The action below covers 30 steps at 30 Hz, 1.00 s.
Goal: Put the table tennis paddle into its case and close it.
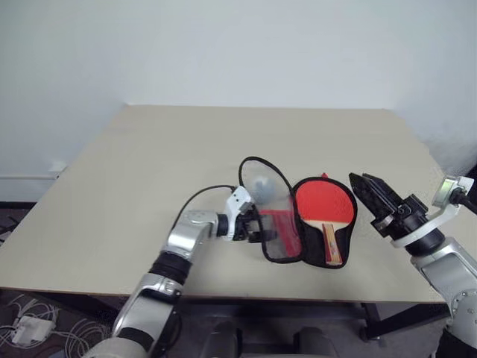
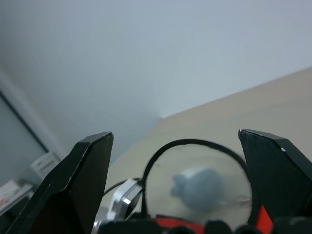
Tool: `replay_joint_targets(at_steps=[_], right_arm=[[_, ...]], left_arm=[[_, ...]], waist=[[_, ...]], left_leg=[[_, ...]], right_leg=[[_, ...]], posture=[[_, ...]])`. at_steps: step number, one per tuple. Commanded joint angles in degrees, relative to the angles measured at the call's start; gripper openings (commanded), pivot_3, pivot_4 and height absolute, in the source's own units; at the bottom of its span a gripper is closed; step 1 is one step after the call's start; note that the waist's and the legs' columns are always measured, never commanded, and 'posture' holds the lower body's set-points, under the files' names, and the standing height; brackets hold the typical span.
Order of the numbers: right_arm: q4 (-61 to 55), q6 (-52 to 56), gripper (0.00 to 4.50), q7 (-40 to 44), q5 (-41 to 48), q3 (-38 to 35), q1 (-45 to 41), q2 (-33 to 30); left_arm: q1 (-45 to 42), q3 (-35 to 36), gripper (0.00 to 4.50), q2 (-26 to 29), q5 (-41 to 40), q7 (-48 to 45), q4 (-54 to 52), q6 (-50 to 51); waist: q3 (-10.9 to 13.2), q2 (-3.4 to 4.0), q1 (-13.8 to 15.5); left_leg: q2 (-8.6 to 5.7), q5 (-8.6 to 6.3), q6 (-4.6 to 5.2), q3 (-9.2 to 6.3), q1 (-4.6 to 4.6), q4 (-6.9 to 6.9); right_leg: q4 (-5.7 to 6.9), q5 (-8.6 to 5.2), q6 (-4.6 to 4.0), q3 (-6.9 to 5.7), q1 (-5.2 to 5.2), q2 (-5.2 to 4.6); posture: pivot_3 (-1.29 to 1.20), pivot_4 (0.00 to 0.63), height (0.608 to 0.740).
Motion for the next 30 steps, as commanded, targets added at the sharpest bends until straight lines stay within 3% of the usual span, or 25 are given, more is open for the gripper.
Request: replay_joint_targets(at_steps=[1,8,17,22,26,30], right_arm=[[3.9,-5.7,4.45,-4.5,-2.3,-0.7,-3.7,1.0],[7.7,-10.8,4.45,-7.9,-5.5,-0.2,-5.2,0.7],[10.2,-15.0,4.45,-10.3,-5.3,-0.6,-5.9,1.2],[12.4,-16.6,4.45,-10.9,-8.8,0.7,-6.4,0.8],[13.9,-17.7,4.45,-12.1,-10.7,2.1,-6.9,1.8],[15.0,-18.4,4.45,-12.7,-11.7,2.8,-6.6,2.6]], left_arm=[[-2.2,-1.4,4.50,-4.2,0.5,1.9,-0.1,-1.4],[-2.5,-1.7,4.50,-11.1,0.2,6.8,-1.7,2.1],[-0.8,1.6,4.50,-9.9,-2.7,9.5,-6.1,9.7],[-3.9,8.5,4.50,-12.3,-8.9,16.7,-6.2,27.1],[-8.7,18.2,4.50,-14.8,-15.5,24.1,-3.4,41.6],[-11.5,21.6,4.50,-17.2,-17.2,28.3,1.6,46.6]], waist=[[0.0,0.00,0.0],[0.0,0.01,0.2],[0.0,0.05,-0.1],[0.0,0.05,0.0],[0.0,0.04,0.0],[0.0,0.05,-0.1]], left_leg=[[0.00,0.00,0.00,0.01,-0.01,0.01],[-0.01,0.16,0.27,0.02,-0.08,-0.03],[-0.01,0.08,0.13,0.01,-0.01,0.02],[-0.01,0.08,0.12,-0.01,-0.02,0.07],[-0.01,0.17,0.28,-0.03,-0.04,0.14],[-0.01,0.18,0.29,-0.05,-0.03,0.09]], right_leg=[[-0.02,0.00,0.00,0.01,0.00,0.00],[-0.04,-0.01,0.02,0.06,0.05,0.04],[-0.02,0.00,0.01,0.08,0.01,0.06],[0.00,0.00,0.02,0.07,0.02,0.07],[0.01,0.00,0.02,0.06,0.04,0.07],[0.02,0.00,0.03,0.06,0.05,0.10]], posture=[[0.00,0.000,0.740],[0.00,0.000,0.740],[0.00,0.000,0.740],[0.00,0.000,0.740],[0.00,0.000,0.740],[0.00,0.000,0.740]])
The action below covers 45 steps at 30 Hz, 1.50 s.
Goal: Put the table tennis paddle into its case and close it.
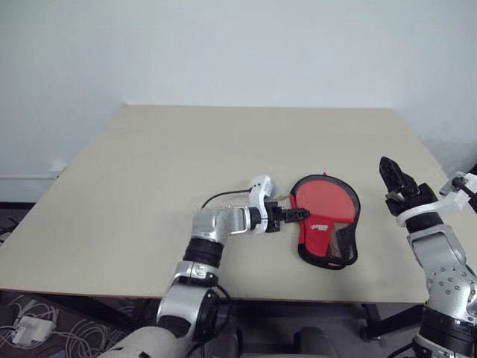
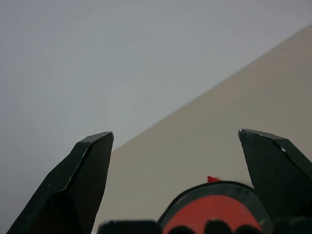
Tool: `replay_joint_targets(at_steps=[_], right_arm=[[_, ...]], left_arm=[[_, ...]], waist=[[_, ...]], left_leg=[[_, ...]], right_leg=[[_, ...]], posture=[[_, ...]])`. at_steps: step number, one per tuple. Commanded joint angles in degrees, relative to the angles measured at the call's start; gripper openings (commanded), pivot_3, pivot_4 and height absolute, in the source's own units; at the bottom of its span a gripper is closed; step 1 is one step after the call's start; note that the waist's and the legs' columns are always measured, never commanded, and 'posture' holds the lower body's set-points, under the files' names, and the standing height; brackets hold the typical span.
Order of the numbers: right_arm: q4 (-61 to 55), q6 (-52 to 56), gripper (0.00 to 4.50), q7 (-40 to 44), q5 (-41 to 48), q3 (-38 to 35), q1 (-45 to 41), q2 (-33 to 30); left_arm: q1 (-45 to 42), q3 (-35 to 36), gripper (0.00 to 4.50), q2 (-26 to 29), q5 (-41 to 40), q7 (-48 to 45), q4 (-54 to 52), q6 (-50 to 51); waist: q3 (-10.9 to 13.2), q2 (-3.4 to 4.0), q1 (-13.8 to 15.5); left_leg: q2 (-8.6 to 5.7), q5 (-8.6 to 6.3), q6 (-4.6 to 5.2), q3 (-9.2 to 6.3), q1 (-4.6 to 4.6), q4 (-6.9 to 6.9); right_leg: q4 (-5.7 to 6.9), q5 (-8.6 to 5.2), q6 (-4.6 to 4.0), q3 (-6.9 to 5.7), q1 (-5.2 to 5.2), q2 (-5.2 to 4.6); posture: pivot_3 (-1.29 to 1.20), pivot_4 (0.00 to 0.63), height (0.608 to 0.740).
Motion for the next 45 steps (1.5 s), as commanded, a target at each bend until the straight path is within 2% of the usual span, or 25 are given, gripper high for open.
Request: replay_joint_targets(at_steps=[1,7,11,17,20,25,33,36,38,40,45], right_arm=[[0.1,-1.6,4.45,-0.8,-1.0,0.2,-1.1,0.7],[1.3,-2.4,4.45,-1.5,-1.6,-0.2,-1.5,1.0],[1.4,-2.8,4.45,-1.9,-1.9,-0.5,-0.9,1.2],[1.1,-3.4,4.45,-2.8,-2.2,-0.7,-0.3,1.6],[1.1,-3.7,4.45,-3.1,-2.2,-0.8,-0.2,1.4],[1.8,-4.1,4.50,-4.0,-2.8,-1.4,-0.5,1.1],[3.4,-4.7,4.50,-5.5,-4.9,-1.7,-1.4,0.6],[3.4,-4.6,4.50,-5.6,-4.9,-1.8,-1.5,0.8],[3.4,-4.5,4.50,-5.6,-5.0,-1.8,-1.5,0.8],[3.2,-4.4,4.50,-5.5,-5.1,-1.6,-1.4,0.9],[2.9,-4.0,4.50,-5.3,-5.7,-1.3,-1.2,0.6]], left_arm=[[-3.3,2.9,4.50,-2.6,-2.2,3.8,5.0,4.0],[-8.8,9.5,4.50,-6.8,-4.9,9.4,14.1,5.5],[-11.3,11.4,4.50,-7.8,-7.4,9.9,16.9,7.1],[-9.1,4.1,4.50,-8.4,-9.5,3.8,11.2,12.7],[-8.9,5.4,4.50,-8.4,-9.8,5.5,12.4,13.0],[-8.1,4.5,2.96,-7.9,-10.1,5.6,10.5,12.9],[-7.1,7.9,0.10,-8.2,-12.5,7.8,10.9,15.2],[-7.1,7.9,0.04,-7.9,-13.0,7.5,10.4,16.4],[-7.0,5.0,0.04,-7.3,-10.5,8.7,10.2,15.6],[-7.3,5.1,0.04,-6.6,-9.6,10.5,12.1,16.8],[-5.9,5.0,0.04,-1.3,-13.7,7.0,6.7,26.4]], waist=[[0.0,0.00,0.0],[0.0,0.00,0.1],[0.0,0.00,0.1],[0.0,0.00,0.0],[0.0,0.02,0.0],[0.0,0.03,-0.1],[0.0,0.03,-0.1],[0.0,0.03,-0.1],[0.0,0.03,-0.1],[0.0,0.04,0.0],[0.0,0.05,-0.2]], left_leg=[[0.00,0.00,0.00,0.00,0.00,-0.01],[-0.03,0.00,-0.01,-0.02,0.00,0.04],[-0.03,-0.02,-0.04,-0.02,0.00,0.04],[-0.03,0.01,-0.05,-0.01,-0.04,-0.07],[-0.03,0.02,-0.05,-0.02,-0.02,-0.14],[-0.03,0.03,-0.06,-0.02,-0.02,-0.12],[-0.03,0.03,-0.07,-0.02,-0.02,-0.11],[-0.03,0.03,-0.06,-0.02,-0.02,-0.13],[-0.03,0.04,-0.06,-0.02,-0.02,-0.13],[-0.03,0.04,-0.06,-0.02,-0.02,-0.12],[-0.03,0.04,-0.06,-0.02,0.00,-0.13]], right_leg=[[-0.01,0.00,0.00,0.00,-0.01,0.01],[-0.02,0.00,0.00,-0.01,0.01,0.00],[-0.02,0.00,0.00,-0.01,0.00,0.00],[-0.01,0.01,0.00,0.01,0.00,0.00],[0.00,0.02,0.03,0.01,0.01,0.01],[0.00,0.01,0.00,0.02,-0.01,0.01],[0.00,0.01,0.00,0.02,-0.01,0.01],[0.01,0.01,0.00,0.03,-0.01,0.01],[0.01,0.01,0.01,0.03,0.00,0.01],[0.00,0.01,0.01,0.03,0.01,0.01],[0.03,0.02,0.02,0.03,0.01,0.01]], posture=[[0.00,0.000,0.740],[0.00,0.000,0.740],[0.00,0.000,0.740],[0.00,0.000,0.740],[0.00,0.000,0.740],[0.00,0.000,0.740],[0.00,0.000,0.740],[0.00,0.000,0.740],[0.00,0.000,0.740],[0.00,0.000,0.740],[0.00,0.000,0.740]])
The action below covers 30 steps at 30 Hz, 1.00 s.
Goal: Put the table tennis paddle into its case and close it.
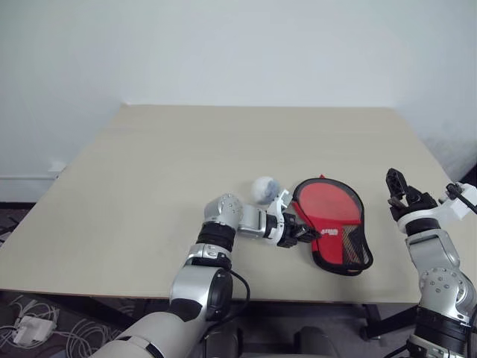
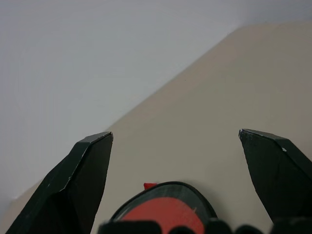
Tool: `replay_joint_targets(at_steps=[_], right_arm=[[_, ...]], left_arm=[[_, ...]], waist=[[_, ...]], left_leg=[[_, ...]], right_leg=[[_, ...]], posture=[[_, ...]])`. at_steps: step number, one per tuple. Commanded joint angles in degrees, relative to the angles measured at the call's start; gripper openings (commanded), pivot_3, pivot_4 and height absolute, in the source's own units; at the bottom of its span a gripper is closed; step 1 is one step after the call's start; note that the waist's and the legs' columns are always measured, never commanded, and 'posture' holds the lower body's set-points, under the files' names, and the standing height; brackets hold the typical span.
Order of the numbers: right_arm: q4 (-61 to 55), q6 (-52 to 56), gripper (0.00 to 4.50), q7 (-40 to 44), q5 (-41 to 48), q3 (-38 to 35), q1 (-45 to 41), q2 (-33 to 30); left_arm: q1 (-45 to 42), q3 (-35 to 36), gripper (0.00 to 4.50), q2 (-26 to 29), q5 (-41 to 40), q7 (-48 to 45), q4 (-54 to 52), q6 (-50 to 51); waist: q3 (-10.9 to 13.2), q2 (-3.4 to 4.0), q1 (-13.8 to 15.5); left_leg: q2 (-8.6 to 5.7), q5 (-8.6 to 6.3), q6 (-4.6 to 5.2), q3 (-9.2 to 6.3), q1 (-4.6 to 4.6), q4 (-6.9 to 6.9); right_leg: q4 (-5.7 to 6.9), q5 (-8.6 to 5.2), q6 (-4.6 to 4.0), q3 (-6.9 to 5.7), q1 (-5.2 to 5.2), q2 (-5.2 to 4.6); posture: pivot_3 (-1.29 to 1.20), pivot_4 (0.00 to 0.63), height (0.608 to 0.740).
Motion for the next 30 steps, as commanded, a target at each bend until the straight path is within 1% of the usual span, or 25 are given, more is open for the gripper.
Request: replay_joint_targets(at_steps=[1,3,5,7,9,12,15,19,22,26,28,30], right_arm=[[-1.6,-0.5,4.50,0.3,-0.2,-0.3,-1.0,-0.9],[-1.8,-0.3,4.50,0.4,-0.2,-0.2,-0.8,-1.0],[-2.1,0.1,4.50,0.5,-0.4,0.0,-0.4,-1.2],[-2.2,0.5,4.50,0.8,-0.7,0.3,-0.1,-1.6],[-2.0,0.9,4.50,0.9,-0.8,0.4,0.0,-1.8],[-1.8,1.7,4.50,1.4,-1.2,0.8,0.0,-2.5],[-1.5,2.0,4.50,1.8,-1.3,1.0,0.2,-2.9],[-0.3,2.4,4.50,2.0,-2.2,1.6,-1.0,-3.4],[0.1,2.5,4.50,2.6,-3.0,2.1,-1.4,-3.8],[0.7,2.7,4.50,2.8,-3.3,1.9,-1.9,-4.0],[0.8,2.9,4.50,3.0,-3.4,2.0,-2.0,-4.0],[0.6,3.1,4.50,3.3,-3.2,2.0,-2.0,-4.0]], left_arm=[[1.2,-2.1,0.04,4.0,-5.7,-4.2,-6.2,8.3],[2.8,-5.2,0.04,7.1,-9.3,-5.1,-9.0,9.1],[4.6,-8.1,0.04,9.2,-13.4,-2.6,-11.1,9.1],[7.9,-12.1,0.04,10.9,-21.5,0.4,-16.5,9.1],[10.2,-14.4,0.04,12.6,-29.0,4.1,-18.7,9.1],[13.3,-15.9,0.04,15.3,-35.8,10.6,-22.7,9.1],[15.2,-17.7,0.04,16.2,-42.6,16.2,-26.4,9.1],[16.1,-17.8,0.04,16.7,-47.8,22.7,-24.1,9.1],[16.0,-16.6,0.75,16.2,-48.7,26.4,-22.6,9.1],[15.9,-14.3,2.00,16.1,-49.5,29.3,-21.9,9.1],[15.3,-15.6,2.71,19.8,-45.3,26.2,-26.5,9.1],[14.0,-18.4,3.39,26.4,-39.4,19.6,-32.3,7.3]], waist=[[0.0,0.01,-0.2],[0.0,0.02,-0.5],[0.0,0.05,-0.9],[0.0,0.06,-1.1],[0.0,0.05,-1.1],[0.0,0.05,-1.2],[0.0,0.06,-1.3],[0.0,0.06,-1.3],[0.0,0.06,-1.3],[0.0,0.06,-1.3],[0.0,0.06,-1.3],[0.0,0.06,-1.6]], left_leg=[[0.00,0.00,0.00,0.01,0.00,-0.02],[0.00,0.00,0.00,0.00,0.00,-0.03],[0.00,0.01,-0.01,-0.03,0.02,-0.04],[0.00,0.02,-0.02,-0.03,0.03,-0.01],[0.00,0.02,-0.03,-0.02,0.03,0.04],[0.00,0.02,-0.02,-0.03,0.03,0.08],[0.00,0.04,-0.01,-0.06,0.06,0.08],[0.00,0.09,-0.03,-0.05,0.08,0.15],[-0.01,0.09,-0.03,-0.06,0.08,0.21],[-0.03,0.09,-0.03,-0.06,0.07,0.21],[-0.03,0.10,-0.04,-0.06,0.07,0.20],[-0.03,0.12,-0.08,-0.06,0.07,0.15]], right_leg=[[0.01,0.01,0.01,0.02,-0.02,0.01],[0.07,0.02,0.04,0.03,-0.04,0.02],[0.13,0.03,0.05,0.04,-0.04,0.02],[0.14,0.03,0.04,0.05,-0.02,0.01],[0.12,0.02,0.02,0.07,0.05,-0.01],[0.15,0.00,-0.03,0.07,0.04,-0.01],[0.26,-0.01,-0.05,0.08,0.00,0.02],[0.27,0.00,-0.06,0.08,0.02,0.01],[0.26,0.00,-0.06,0.07,-0.02,0.02],[0.26,0.00,-0.06,0.07,0.01,0.01],[0.27,0.00,-0.07,0.08,0.00,0.02],[0.30,0.02,-0.11,0.10,-0.02,0.04]], posture=[[0.00,0.000,0.740],[0.00,0.000,0.740],[0.00,0.000,0.740],[0.00,0.000,0.740],[0.00,0.000,0.740],[0.00,0.000,0.740],[0.00,0.000,0.740],[0.00,0.000,0.740],[0.00,0.000,0.740],[0.00,0.000,0.740],[0.00,0.000,0.740],[0.00,0.000,0.740]])
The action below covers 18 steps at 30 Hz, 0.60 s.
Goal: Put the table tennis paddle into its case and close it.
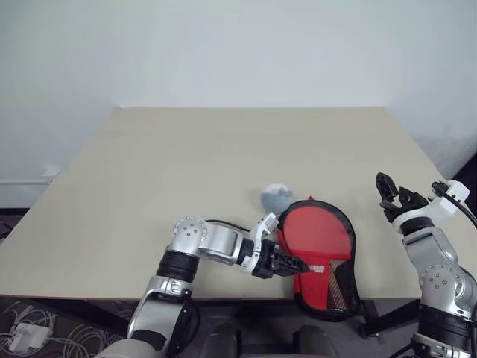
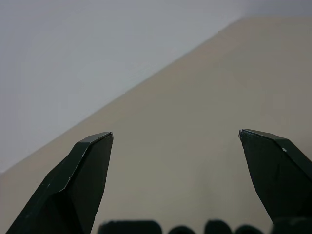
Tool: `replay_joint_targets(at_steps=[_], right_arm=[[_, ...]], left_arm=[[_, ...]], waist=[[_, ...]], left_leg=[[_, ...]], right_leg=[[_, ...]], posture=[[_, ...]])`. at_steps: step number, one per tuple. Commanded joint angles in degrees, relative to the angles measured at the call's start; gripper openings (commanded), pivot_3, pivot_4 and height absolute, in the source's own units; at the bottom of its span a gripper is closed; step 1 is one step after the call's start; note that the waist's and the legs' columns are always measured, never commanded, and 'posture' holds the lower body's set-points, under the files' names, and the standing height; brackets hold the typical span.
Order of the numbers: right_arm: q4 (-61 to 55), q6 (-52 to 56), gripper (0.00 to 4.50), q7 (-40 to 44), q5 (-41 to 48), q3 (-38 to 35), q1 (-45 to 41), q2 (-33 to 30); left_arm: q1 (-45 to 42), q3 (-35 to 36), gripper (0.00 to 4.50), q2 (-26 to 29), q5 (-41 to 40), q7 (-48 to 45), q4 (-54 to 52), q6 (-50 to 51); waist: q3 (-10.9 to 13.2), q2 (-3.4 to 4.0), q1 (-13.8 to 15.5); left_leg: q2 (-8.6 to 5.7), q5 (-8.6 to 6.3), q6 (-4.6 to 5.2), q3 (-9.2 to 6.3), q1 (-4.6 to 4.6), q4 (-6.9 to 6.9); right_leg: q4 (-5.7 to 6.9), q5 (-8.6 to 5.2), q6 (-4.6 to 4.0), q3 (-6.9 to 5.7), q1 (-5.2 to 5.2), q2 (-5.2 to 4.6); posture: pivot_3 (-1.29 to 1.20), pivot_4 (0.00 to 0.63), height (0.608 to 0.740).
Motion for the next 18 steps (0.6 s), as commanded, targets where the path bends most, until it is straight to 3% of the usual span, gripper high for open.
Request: replay_joint_targets(at_steps=[1,2,6,10,12,18], right_arm=[[-1.3,0.4,4.50,1.0,0.4,-0.5,-1.3,-1.3],[-1.4,0.8,4.50,1.3,0.8,-0.6,-1.2,-1.4],[-2.5,2.6,4.50,4.5,2.5,-0.1,-0.8,-2.5],[-2.1,4.0,4.50,6.8,4.2,-0.2,-2.6,-3.6],[-1.6,4.4,4.50,8.8,3.8,0.4,-3.5,-5.0],[2.3,4.3,4.50,11.0,2.2,1.4,-7.5,-6.8]], left_arm=[[-2.8,-3.7,3.73,11.1,9.2,-12.2,-11.6,-3.4],[-2.8,-4.9,4.04,13.8,11.4,-16.3,-14.0,-5.9],[-3.1,-12.9,4.04,23.0,24.0,-33.0,-21.5,-19.8],[-2.8,-19.6,4.04,27.7,35.1,-47.8,-26.4,-34.0],[-2.3,-19.5,4.04,25.5,40.5,-50.1,-25.4,-43.5],[-5.4,-21.2,4.04,11.4,50.0,-48.7,-16.2,-53.0]], waist=[[0.0,-0.01,-0.2],[0.0,0.01,-0.2],[0.0,0.13,0.1],[0.0,0.12,0.1],[0.0,0.15,0.1],[0.0,0.07,0.3]], left_leg=[[0.00,0.05,-0.10,0.00,0.02,-0.11],[0.00,0.09,-0.18,-0.01,0.03,-0.19],[0.00,0.07,-0.47,0.02,0.06,-0.32],[-0.01,0.08,-0.46,0.04,-0.01,-0.30],[0.00,0.08,-0.46,0.08,-0.03,-0.32],[-0.01,0.18,-0.29,0.04,-0.04,-0.27]], right_leg=[[0.01,0.02,-0.03,0.02,-0.04,0.02],[0.02,0.04,-0.07,0.03,-0.09,0.04],[-0.05,0.07,-0.12,0.05,-0.08,0.02],[-0.35,0.07,-0.12,0.05,-0.05,0.01],[-0.33,0.08,-0.12,0.07,-0.04,0.00],[-0.33,0.08,-0.10,0.06,0.00,0.02]], posture=[[0.00,0.000,0.740],[0.00,0.000,0.740],[0.00,0.000,0.740],[0.00,0.000,0.740],[0.00,0.000,0.740],[0.00,0.000,0.740]])
